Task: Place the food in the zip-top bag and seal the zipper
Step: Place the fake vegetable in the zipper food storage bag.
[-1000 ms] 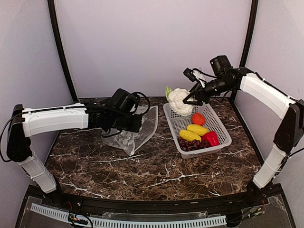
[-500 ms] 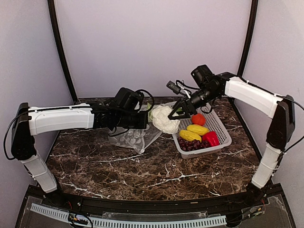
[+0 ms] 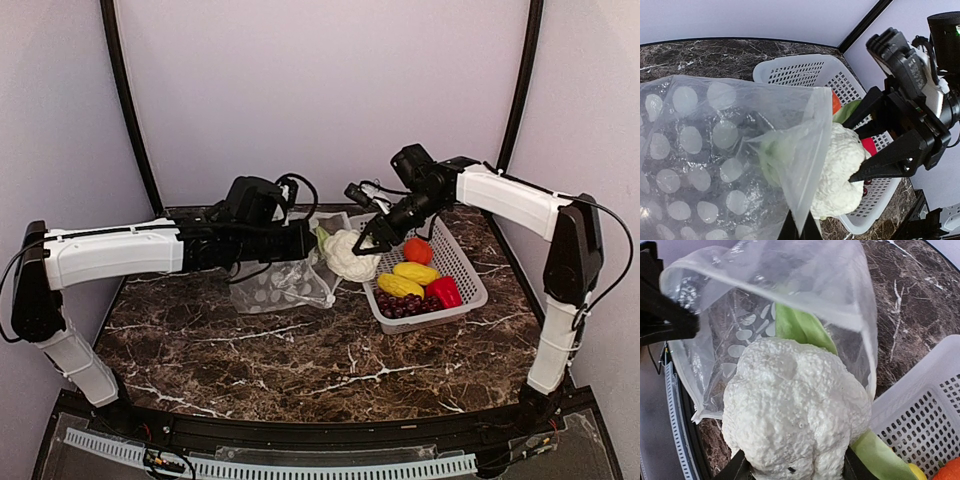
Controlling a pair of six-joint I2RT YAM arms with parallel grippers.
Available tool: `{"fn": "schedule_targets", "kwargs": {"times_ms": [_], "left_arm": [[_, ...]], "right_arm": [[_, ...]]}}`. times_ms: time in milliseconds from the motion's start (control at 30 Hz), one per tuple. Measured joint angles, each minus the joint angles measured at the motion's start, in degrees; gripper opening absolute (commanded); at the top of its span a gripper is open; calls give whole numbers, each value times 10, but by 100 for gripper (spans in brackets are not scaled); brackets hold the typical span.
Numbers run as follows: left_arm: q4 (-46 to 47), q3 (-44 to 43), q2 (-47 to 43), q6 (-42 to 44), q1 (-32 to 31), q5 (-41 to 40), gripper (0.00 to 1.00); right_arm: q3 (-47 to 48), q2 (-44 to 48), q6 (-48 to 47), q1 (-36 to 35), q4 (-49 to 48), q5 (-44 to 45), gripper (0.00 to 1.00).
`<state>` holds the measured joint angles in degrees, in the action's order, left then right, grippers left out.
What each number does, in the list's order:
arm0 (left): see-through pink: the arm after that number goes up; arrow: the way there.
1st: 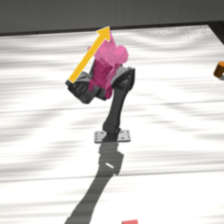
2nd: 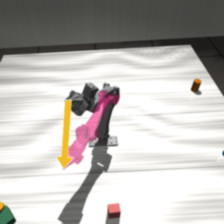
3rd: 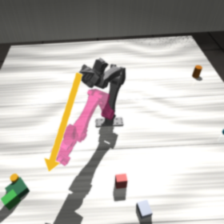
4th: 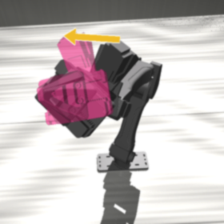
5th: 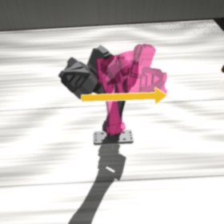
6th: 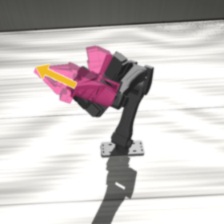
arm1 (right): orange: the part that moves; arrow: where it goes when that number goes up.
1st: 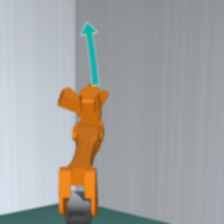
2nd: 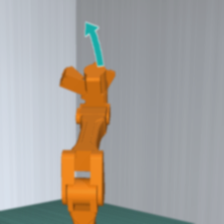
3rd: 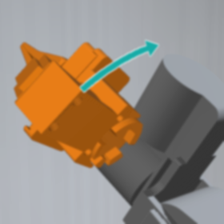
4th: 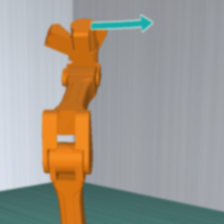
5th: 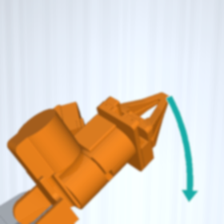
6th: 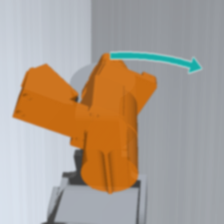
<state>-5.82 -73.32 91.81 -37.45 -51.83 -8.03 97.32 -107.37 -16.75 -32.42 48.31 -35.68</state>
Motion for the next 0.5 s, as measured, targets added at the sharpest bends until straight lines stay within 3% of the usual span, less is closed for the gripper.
{"fn": "schedule_targets", "kwargs": {"times_ms": [400,500], "left_arm": [[16,-9,39,-13,2,46,1],[16,-13,45,-17,2,52,1]], "right_arm": [[151,-79,12,-78,47,122,38],[172,-97,26,-83,65,130,46]]}}
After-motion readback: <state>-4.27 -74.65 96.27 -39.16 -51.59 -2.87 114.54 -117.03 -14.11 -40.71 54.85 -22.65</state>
